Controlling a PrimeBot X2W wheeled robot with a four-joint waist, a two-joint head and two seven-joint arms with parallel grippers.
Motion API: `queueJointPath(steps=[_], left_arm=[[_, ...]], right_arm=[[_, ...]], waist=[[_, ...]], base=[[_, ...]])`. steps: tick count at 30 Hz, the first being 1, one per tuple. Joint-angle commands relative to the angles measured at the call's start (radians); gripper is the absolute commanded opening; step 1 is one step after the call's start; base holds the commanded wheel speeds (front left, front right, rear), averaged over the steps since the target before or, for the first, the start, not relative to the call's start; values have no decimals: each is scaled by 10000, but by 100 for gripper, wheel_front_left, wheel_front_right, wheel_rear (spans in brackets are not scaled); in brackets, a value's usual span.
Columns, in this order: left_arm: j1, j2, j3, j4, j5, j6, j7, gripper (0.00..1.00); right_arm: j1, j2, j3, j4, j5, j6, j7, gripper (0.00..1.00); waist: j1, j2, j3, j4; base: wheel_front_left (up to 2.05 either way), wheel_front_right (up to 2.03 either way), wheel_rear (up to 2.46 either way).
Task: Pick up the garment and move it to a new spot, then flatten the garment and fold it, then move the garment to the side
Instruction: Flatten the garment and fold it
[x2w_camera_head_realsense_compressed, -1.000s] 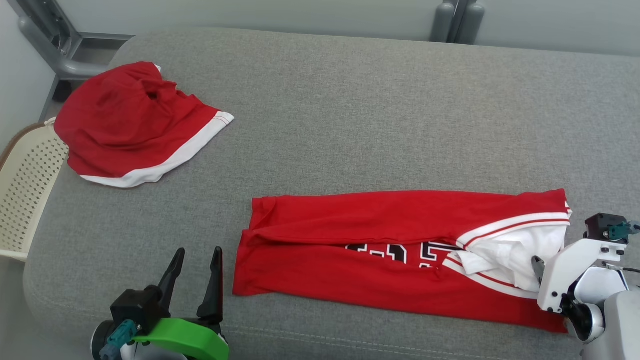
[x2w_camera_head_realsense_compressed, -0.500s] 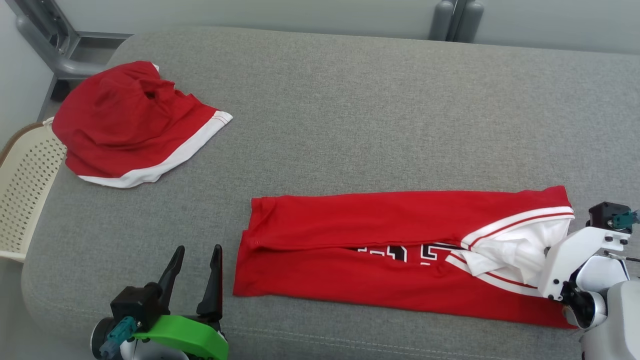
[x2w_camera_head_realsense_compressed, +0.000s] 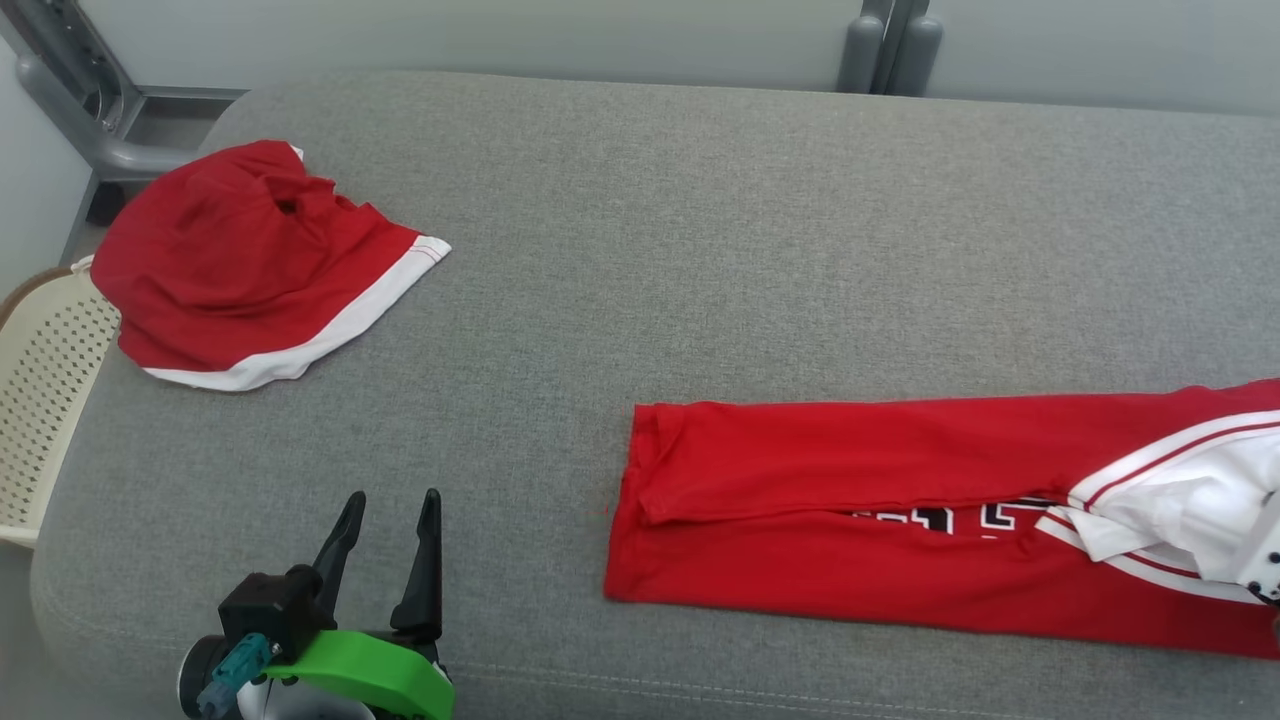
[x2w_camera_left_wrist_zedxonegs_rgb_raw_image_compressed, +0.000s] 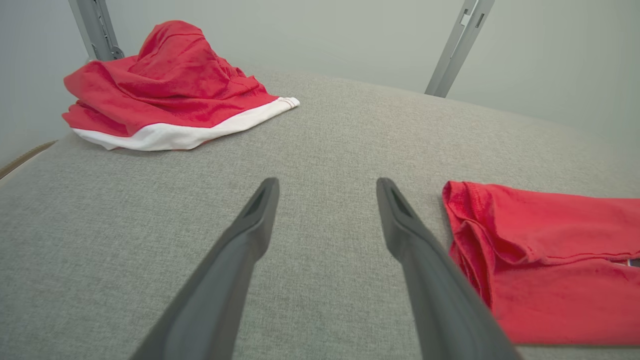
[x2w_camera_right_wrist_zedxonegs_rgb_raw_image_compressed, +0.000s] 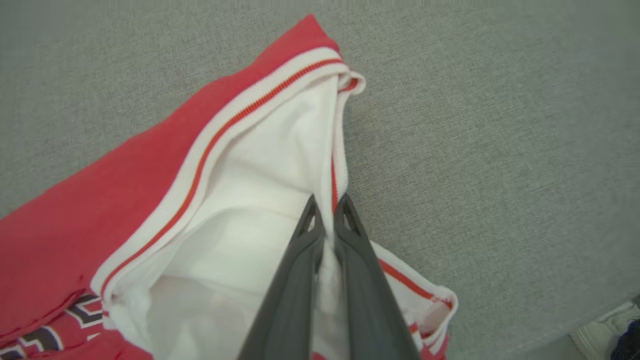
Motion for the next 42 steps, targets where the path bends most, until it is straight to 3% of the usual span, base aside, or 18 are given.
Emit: queueJointPath(steps=[1, 11, 27, 42], left_arm=[[-49, 37, 6, -29, -15, 17, -24, 100], [-63, -38, -75, 78, -54, 26, -28, 100], [277, -91, -115, 138, -100, 33, -42, 100], [207, -178, -364, 288, -127, -133, -29, 100]], right_arm=[[97, -52, -188, -222, -140, -18, 30, 0], [302, 23, -228, -1361, -483, -16, 648, 0], [1046, 81, 3753, -1472, 1018, -15, 1560, 0], [-410, 77, 6903, 619, 2054, -12, 1029, 0]], waist=[[0, 0, -19, -33], [0, 0, -198, -147], [0, 0, -846, -10], [0, 0, -857, 556]], base=[[0, 0, 0], [0, 0, 0], [0, 0, 0], [0, 0, 0]])
